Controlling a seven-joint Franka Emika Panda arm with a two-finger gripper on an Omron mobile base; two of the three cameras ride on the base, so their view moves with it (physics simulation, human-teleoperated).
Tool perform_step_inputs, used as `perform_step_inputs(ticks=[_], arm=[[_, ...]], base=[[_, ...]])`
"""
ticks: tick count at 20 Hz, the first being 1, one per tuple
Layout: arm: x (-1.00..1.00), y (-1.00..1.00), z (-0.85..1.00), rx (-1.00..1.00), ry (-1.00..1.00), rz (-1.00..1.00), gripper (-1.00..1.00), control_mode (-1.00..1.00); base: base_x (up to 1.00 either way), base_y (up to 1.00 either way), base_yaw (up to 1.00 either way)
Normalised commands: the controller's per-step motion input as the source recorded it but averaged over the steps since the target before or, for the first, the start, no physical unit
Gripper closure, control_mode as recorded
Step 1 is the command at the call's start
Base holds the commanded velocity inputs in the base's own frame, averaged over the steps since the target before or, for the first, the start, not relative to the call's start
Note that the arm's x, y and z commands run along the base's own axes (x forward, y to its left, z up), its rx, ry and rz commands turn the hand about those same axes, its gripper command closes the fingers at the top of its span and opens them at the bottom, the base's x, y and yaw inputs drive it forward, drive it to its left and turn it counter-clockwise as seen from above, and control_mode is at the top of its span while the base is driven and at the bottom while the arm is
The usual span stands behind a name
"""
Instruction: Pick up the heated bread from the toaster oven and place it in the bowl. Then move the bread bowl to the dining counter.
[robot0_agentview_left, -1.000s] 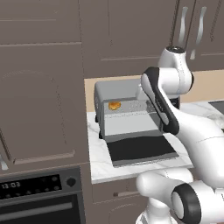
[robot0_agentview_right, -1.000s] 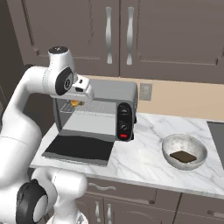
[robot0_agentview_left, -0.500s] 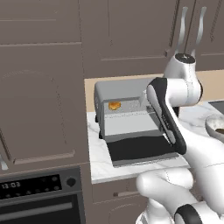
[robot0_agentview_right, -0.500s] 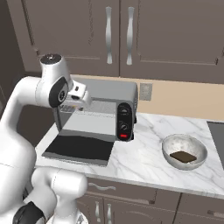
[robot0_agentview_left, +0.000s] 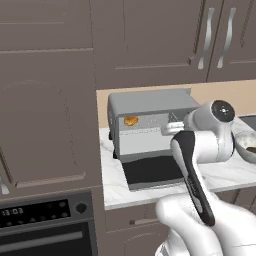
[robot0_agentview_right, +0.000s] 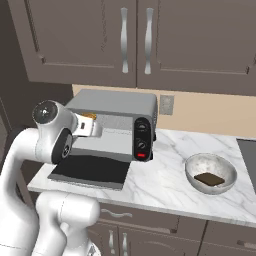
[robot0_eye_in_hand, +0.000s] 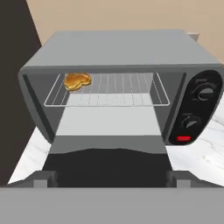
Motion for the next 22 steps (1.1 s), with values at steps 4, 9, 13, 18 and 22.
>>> perform_step_inputs(ticks=[4, 9, 13, 18, 22], arm=[[0.28, 0.00, 0.00, 0.00, -0.06, 0.00, -1.00, -1.00], [0.38, -0.03, 0.00, 0.00, 0.01, 0.00, -1.00, -1.00], [0.31, -0.11, 0.00, 0.00, 0.04, 0.00, -1.00, -1.00], [0.33, -0.15, 0.00, 0.00, 0.01, 0.00, -1.00, -1.00], [0.31, -0.13, -0.16, 0.00, 0.00, 0.00, -1.00, -1.00]], base=[[0.00, 0.00, 0.00], [0.00, 0.00, 0.00], [0.00, 0.00, 0.00], [0.00, 0.00, 0.00], [0.00, 0.00, 0.00]])
